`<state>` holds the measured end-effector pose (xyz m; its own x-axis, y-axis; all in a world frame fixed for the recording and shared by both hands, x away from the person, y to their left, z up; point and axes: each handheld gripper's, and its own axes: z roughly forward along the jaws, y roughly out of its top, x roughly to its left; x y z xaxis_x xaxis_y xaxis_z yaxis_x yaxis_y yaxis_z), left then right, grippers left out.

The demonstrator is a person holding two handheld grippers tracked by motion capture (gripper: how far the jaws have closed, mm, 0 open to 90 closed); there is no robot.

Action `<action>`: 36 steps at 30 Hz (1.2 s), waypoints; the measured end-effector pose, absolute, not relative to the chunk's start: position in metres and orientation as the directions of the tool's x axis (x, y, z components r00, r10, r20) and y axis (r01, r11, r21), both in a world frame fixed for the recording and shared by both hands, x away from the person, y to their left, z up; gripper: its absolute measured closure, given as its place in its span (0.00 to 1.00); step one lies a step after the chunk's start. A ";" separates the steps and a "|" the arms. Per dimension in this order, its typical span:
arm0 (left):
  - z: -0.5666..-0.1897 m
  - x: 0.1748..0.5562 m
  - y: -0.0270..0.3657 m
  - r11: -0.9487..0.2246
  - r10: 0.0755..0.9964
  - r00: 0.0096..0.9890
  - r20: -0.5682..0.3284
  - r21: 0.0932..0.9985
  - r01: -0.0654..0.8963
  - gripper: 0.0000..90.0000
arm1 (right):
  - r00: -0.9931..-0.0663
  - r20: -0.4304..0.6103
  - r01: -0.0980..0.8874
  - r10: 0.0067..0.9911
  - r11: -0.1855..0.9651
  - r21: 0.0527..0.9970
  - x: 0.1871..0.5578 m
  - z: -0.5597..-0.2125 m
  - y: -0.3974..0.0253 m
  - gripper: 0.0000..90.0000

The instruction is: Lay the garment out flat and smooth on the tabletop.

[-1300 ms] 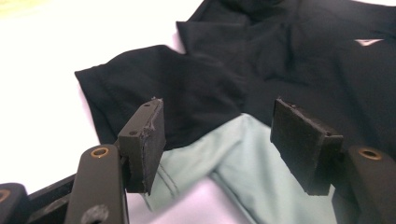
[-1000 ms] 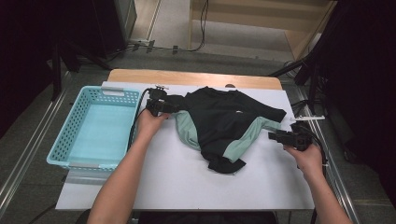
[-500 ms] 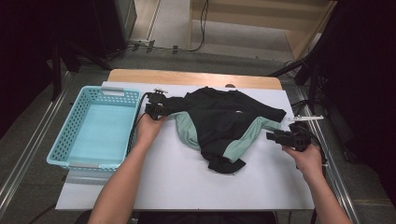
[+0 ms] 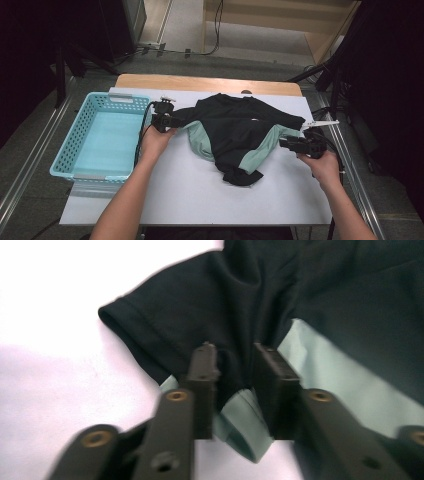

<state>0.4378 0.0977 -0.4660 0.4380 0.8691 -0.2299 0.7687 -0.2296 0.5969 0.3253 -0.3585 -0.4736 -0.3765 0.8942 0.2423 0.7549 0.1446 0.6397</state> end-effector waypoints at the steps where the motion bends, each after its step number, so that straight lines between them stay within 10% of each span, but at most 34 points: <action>1: -0.461 0.436 0.098 -0.235 0.866 0.449 -0.219 0.616 0.752 0.74 | -0.381 0.240 0.752 0.893 0.149 0.642 0.326 -0.474 -0.358 0.57; 8: -0.457 0.445 0.099 -0.235 0.856 0.473 -0.210 0.657 0.716 0.60 | -0.403 0.233 0.750 0.885 0.173 0.638 0.327 -0.476 -0.351 0.57; 26: -0.484 0.479 0.078 -0.310 0.850 0.510 -0.134 0.656 0.689 0.63 | -0.400 0.223 0.746 0.889 0.174 0.643 0.311 -0.479 -0.353 0.57; 36: -0.496 0.482 0.079 -0.348 0.864 0.499 -0.073 0.629 0.695 1.00 | -0.390 0.223 0.751 0.893 0.168 0.639 0.308 -0.481 -0.354 0.57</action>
<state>0.4816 0.0786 -0.4957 0.4990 0.8635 -0.0732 0.6953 -0.3484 0.6286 0.3076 -0.3544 -0.4806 -0.3904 0.8931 0.2234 0.7505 0.1682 0.6390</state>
